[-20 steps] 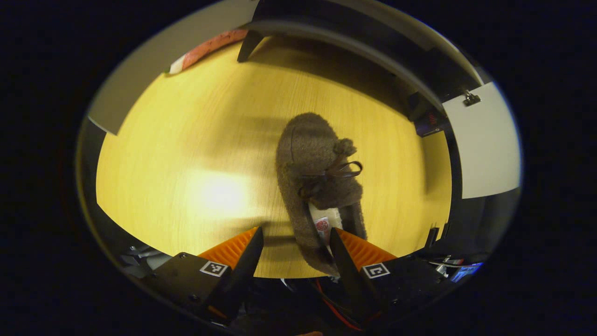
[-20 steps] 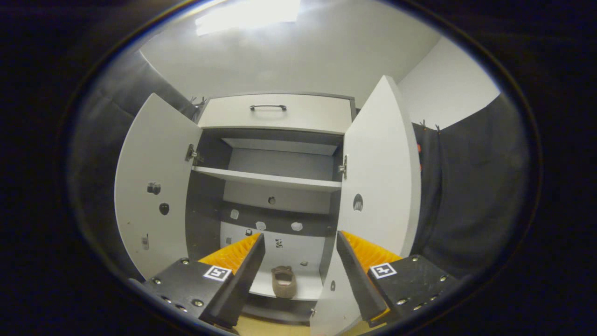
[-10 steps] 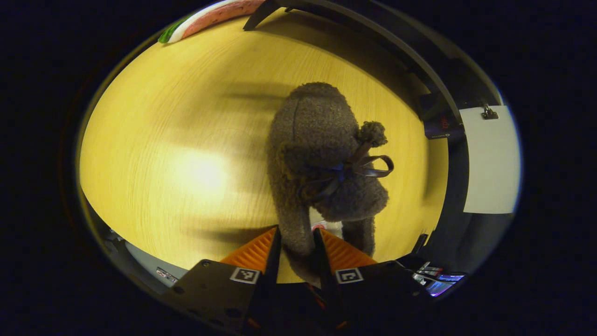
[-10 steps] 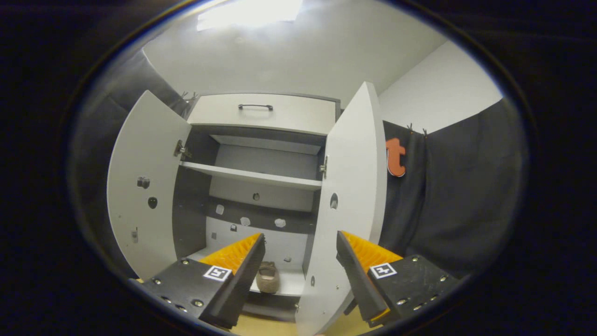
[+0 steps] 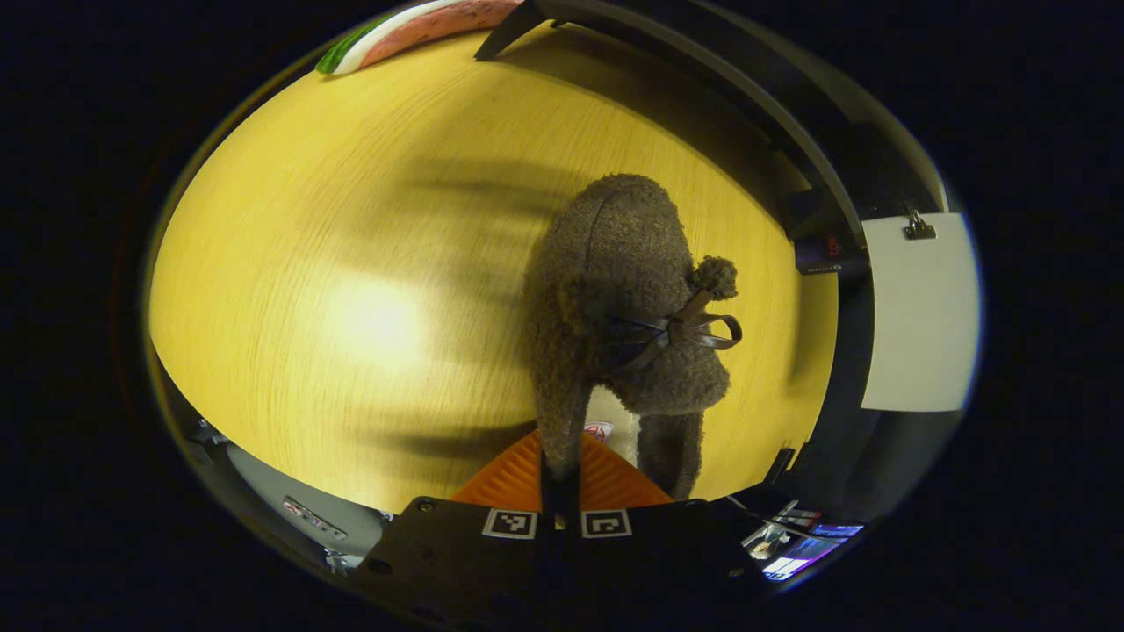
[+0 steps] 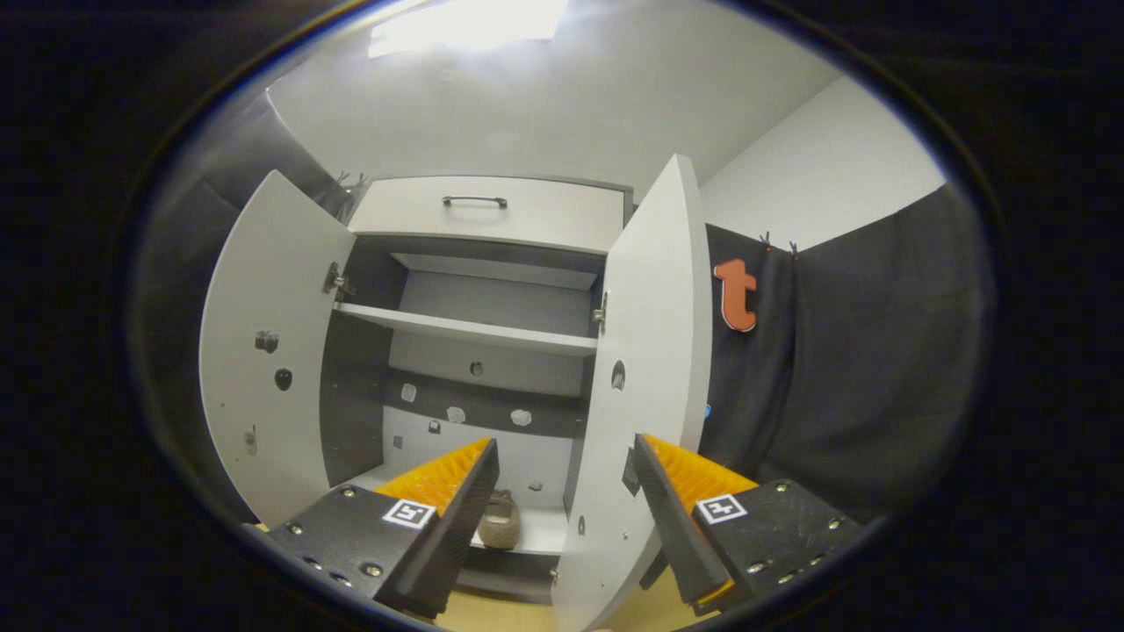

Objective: Grab one shoe with the right hand and put it into the shoe cabinet, grab the other shoe with the left hand and put it into the shoe cabinet; then close the right door with the right hand and the left door with the left hand.

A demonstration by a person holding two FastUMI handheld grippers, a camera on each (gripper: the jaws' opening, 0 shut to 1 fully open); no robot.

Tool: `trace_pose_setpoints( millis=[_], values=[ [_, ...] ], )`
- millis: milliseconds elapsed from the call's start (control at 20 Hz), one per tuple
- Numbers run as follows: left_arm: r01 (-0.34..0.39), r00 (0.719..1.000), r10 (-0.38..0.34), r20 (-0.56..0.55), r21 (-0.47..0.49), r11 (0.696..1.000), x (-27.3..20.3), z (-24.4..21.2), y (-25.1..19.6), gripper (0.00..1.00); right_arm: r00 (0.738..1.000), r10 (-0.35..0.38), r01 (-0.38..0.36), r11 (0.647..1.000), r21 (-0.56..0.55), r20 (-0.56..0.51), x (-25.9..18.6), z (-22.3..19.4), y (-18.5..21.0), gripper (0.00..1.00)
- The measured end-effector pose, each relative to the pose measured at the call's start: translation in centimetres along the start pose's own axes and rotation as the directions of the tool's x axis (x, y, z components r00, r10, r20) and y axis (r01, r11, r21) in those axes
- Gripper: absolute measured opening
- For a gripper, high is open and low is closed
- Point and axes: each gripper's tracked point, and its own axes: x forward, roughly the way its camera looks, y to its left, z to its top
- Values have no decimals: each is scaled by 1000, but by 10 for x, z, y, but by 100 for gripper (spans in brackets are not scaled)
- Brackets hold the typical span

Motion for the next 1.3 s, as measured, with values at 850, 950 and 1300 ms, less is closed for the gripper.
trace_pose_setpoints(
  millis=[850, 950, 1300],
  values=[
    [137, 882, -217, 418, 212, 968, -187, 152, -120, 4, 998, 3, -9, 995, 95, 58, -11, 19, -10, 93],
    [140, 857, -239, 457, 240, 961, -210, 168, -131, 4, 998, 2, -10, 994, 113, 69, -12, 27, -14, 93],
    [142, 792, -290, 537, 299, 944, -256, 235, -172, 4, 996, -3, -13, 986, 166, 92, -23, 47, -26, 92]
  ],
)
